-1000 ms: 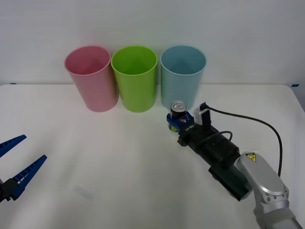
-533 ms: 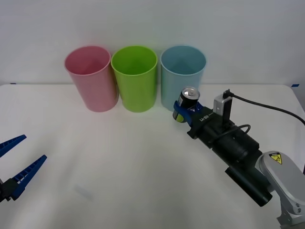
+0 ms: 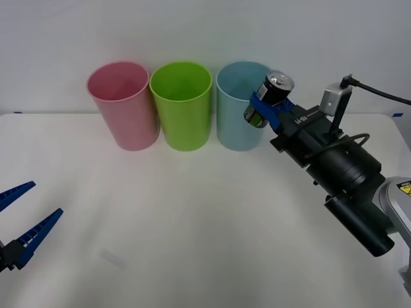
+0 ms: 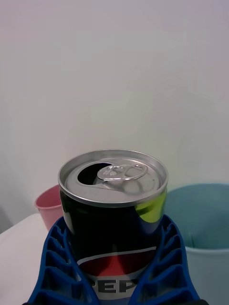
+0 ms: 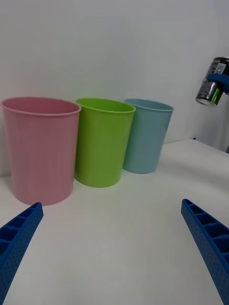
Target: Grasp the object on the table and drop it into the matching bin: aluminum can to the light blue bin, PET bottle to the pink bin.
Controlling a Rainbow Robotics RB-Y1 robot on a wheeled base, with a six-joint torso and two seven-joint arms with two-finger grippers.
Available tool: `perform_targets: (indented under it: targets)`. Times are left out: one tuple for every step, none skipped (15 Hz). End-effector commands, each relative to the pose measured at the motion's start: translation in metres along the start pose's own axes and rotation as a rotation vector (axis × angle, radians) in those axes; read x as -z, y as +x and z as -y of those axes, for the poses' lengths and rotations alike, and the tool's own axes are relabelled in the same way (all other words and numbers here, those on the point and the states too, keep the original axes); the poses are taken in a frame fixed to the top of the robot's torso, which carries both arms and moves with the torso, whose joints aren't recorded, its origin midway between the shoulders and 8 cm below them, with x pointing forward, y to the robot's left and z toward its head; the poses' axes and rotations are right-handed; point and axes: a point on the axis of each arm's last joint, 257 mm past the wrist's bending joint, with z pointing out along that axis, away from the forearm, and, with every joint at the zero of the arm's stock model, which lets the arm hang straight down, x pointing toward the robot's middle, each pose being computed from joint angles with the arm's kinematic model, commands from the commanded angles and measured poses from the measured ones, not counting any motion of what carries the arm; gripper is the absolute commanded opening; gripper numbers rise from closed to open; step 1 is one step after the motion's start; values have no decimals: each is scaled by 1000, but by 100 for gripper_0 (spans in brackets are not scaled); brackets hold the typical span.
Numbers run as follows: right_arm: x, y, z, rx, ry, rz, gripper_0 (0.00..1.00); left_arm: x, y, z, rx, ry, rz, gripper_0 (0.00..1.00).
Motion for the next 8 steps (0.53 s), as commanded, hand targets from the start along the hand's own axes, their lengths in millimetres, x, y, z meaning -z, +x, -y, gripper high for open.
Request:
perform_targets:
  targets:
    - [-21, -15, 16, 24, 15, 20, 0, 0, 0, 0, 0, 0, 0, 100]
    - [-30, -20, 24, 39, 20, 24, 0, 0, 0, 0, 0, 0, 0, 100]
    - [-39, -23, 31, 48, 27, 25, 0, 0, 0, 0, 0, 0, 0, 100]
    - [-49, -26, 38, 58, 34, 26, 0, 0, 0, 0, 0, 0, 0, 100]
    - [-58, -28, 45, 63, 42, 26, 0, 0, 0, 0, 0, 0, 0, 100]
    - [-67, -29, 53, 70, 52, 24, 0, 0, 0, 0, 0, 0, 0, 100]
    - [-75, -30, 60, 72, 64, 24, 0, 0, 0, 0, 0, 0, 0, 100]
    - [-85, -34, 69, 89, 82, 26, 0, 0, 0, 0, 0, 0, 0, 100]
